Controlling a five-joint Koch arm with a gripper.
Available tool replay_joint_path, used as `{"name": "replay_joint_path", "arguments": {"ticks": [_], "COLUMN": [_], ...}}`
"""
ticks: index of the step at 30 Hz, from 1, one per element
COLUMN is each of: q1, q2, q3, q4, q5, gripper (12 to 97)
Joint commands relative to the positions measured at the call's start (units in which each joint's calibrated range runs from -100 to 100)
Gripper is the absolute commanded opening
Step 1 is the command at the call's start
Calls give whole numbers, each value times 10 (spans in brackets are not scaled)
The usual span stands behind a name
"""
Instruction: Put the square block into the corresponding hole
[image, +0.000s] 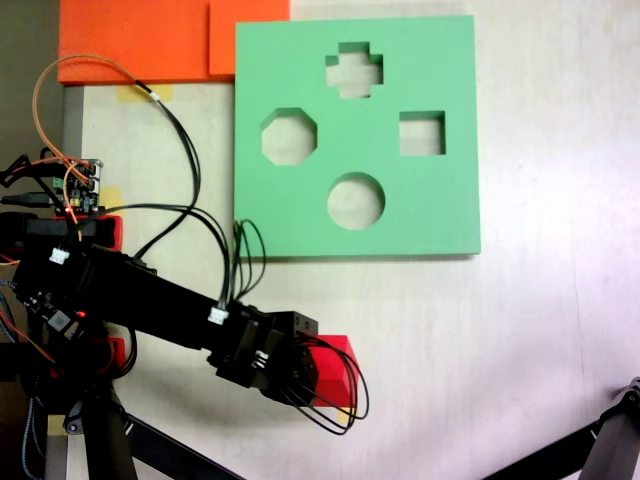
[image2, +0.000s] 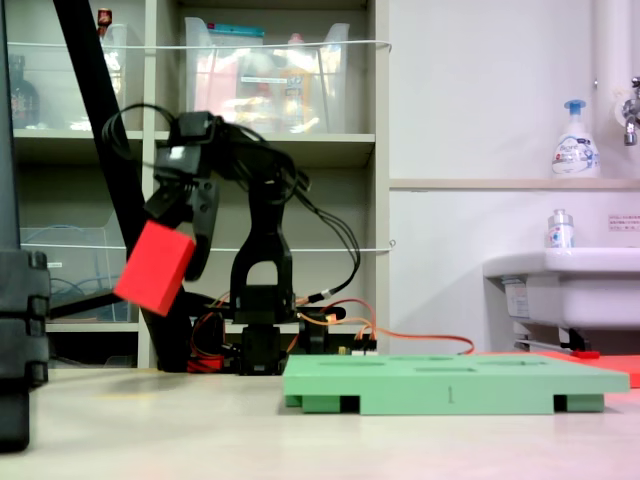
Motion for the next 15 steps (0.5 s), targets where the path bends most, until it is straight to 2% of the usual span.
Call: {"name": "replay_joint_path", "arguments": {"ticks": [1, 15], "q1": [9, 79], "q2": [-32, -31], "q3": [73, 189], "q4": [-22, -63], "q5": [5, 53], "gripper": [205, 205]}}
